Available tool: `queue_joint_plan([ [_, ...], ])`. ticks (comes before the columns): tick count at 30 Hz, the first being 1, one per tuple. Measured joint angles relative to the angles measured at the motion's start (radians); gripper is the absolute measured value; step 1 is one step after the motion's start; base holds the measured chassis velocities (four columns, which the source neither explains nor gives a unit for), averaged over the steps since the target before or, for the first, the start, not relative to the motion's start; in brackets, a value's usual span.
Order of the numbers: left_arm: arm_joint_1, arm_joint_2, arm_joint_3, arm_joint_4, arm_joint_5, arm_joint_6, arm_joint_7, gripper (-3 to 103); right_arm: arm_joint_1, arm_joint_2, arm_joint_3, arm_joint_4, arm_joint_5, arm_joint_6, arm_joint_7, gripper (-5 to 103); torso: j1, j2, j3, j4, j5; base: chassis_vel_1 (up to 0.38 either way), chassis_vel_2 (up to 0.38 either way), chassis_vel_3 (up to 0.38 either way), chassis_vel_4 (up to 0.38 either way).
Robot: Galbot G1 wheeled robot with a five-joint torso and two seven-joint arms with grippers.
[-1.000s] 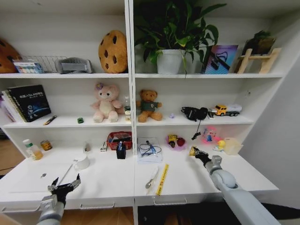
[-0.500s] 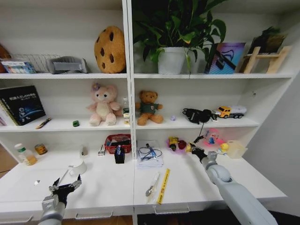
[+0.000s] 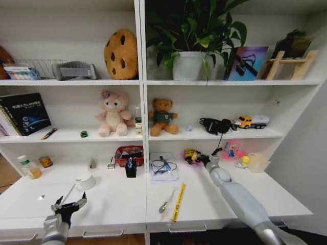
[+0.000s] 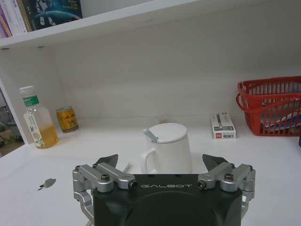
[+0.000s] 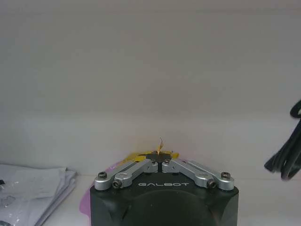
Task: Organize the objects on the table.
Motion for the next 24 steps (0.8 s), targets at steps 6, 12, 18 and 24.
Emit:
queue_joint_plan([
  [6,-0.007,0.006,0.001,0.010,-0.005,0.000,-0.001,100,-0.008,0.021,0.003,-0.054,-0.020,0.040,-0.026,8,0.000,0.000,0.000,0.0000,0.0002,0.000,0.000,0.000,0.000],
  [12,-0.021,0.007,0.011,0.016,-0.005,0.003,-0.001,100,-0.021,0.008,0.015,-0.030,-0.022,0.049,-0.031,25,0.000,0.000,0.000,0.0000,0.0001,0.000,0.000,0.000,0.000],
  [18,-0.023,0.003,0.018,0.021,0.000,0.003,0.000,100,-0.049,-0.015,0.039,0.067,-0.017,0.047,-0.025,51,0.000,0.000,0.000,0.0005,0.0002,0.000,0.000,0.000,0.000],
  [24,-0.021,0.005,0.013,0.017,-0.001,0.003,0.001,99,-0.162,-0.070,0.100,0.278,0.048,0.014,-0.024,73,0.000,0.000,0.000,0.0002,0.0003,0.000,0.000,0.000,0.000],
])
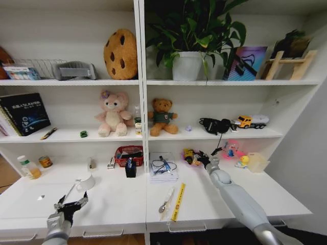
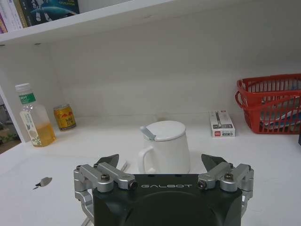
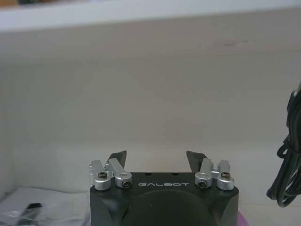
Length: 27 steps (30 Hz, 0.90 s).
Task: Organize the objects on the table.
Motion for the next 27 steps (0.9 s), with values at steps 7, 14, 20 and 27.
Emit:
queue_joint_plan([
  [7,-0.008,0.003,-0.004,-0.003,-0.004,0.000,0.000,99,-0.147,-0.052,0.077,0.173,0.018,-0.024,0.037,95,0.000,0.000,0.000,-0.0007,-0.0002,0.000,0.000,0.000,0.000],
  [14,0.008,-0.008,-0.027,-0.029,-0.005,-0.005,-0.001,99,-0.445,-0.048,0.234,0.493,-0.038,0.017,0.208,100,0.000,0.000,0.000,0.0004,-0.0001,0.000,0.000,0.000,0.000],
  [20,0.010,-0.007,-0.045,-0.061,-0.024,-0.010,-0.005,100,-0.571,-0.015,0.355,0.532,-0.134,0.085,0.225,100,0.000,0.000,0.000,-0.0001,-0.0002,0.000,0.000,0.000,0.000],
  [27,0.010,-0.011,-0.069,-0.129,-0.010,-0.027,-0.012,100,-0.717,0.057,0.569,0.582,-0.156,0.098,0.252,100,0.000,0.000,0.000,0.0001,0.0000,0.000,0.000,0.000,0.000],
])
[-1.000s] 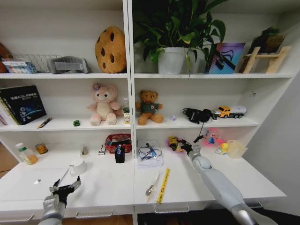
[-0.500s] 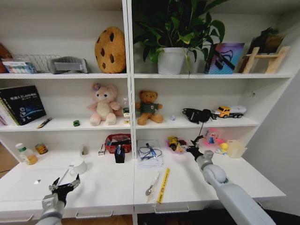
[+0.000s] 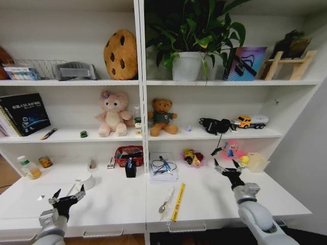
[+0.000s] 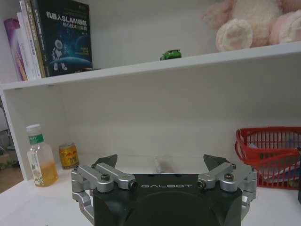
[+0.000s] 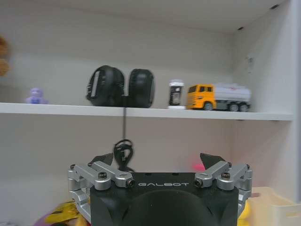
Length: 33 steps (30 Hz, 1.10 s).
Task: Organize the objects on the table.
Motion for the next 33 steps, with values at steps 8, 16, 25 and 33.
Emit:
queue_joint_plan([
  [8,0.036,-0.023,-0.011,-0.061,0.030,-0.014,0.007,100,-0.125,0.063,0.114,0.024,-0.024,0.058,-0.031,100,0.000,0.000,0.000,0.0000,0.0000,0.000,0.000,0.000,0.000],
  [16,0.057,-0.040,-0.010,-0.073,0.062,-0.023,0.016,100,-0.148,0.092,0.114,0.034,-0.051,0.077,-0.080,100,0.000,0.000,0.000,-0.0003,-0.0002,0.000,0.000,0.000,0.000],
  [25,0.091,-0.055,0.000,-0.073,0.110,-0.036,0.028,100,-0.109,0.093,0.079,0.045,-0.047,0.063,-0.054,100,0.000,0.000,0.000,0.0000,-0.0001,0.000,0.000,0.000,0.000],
  [33,0.097,-0.066,0.015,-0.057,0.134,-0.053,0.034,100,-0.069,0.085,0.048,0.041,-0.047,0.045,-0.035,100,0.000,0.000,0.000,-0.0002,-0.0004,0.060,0.067,-0.070,-0.061],
])
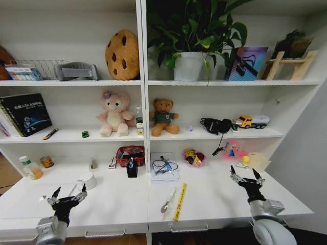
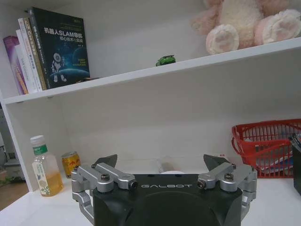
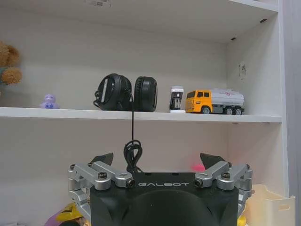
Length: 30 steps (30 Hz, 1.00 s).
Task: Organize the objects on the table.
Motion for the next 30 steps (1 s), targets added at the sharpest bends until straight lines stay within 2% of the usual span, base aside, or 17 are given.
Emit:
queue_joint_plan([
  [15,-0.008,0.006,0.010,0.017,0.003,-0.002,0.002,100,0.011,0.005,-0.014,-0.015,-0.002,-0.002,0.023,100,0.000,0.000,0.000,0.0003,0.0003,0.092,0.096,-0.087,-0.099],
  [19,-0.002,0.009,0.012,0.020,0.008,-0.002,0.007,100,0.013,0.007,-0.016,-0.015,-0.002,-0.002,0.028,100,0.000,0.000,0.000,-0.0002,0.0007,0.118,0.136,-0.166,-0.151],
  [26,-0.003,0.011,0.016,0.021,0.010,-0.001,0.010,100,0.016,0.004,-0.017,-0.017,0.000,0.000,0.034,100,0.000,0.000,0.000,0.0006,0.0006,0.209,0.188,-0.214,-0.188],
  [27,-0.004,0.012,0.017,0.021,0.010,-0.001,0.010,100,0.015,0.003,-0.015,-0.017,0.000,0.001,0.035,100,0.000,0.000,0.000,-0.0001,0.0000,0.242,0.268,-0.228,-0.265],
  [30,-0.004,0.012,0.017,0.021,0.010,0.000,0.010,100,0.014,0.003,-0.013,-0.017,0.001,0.002,0.036,100,0.000,0.000,0.000,-0.0001,0.0000,0.235,0.248,-0.255,-0.264],
])
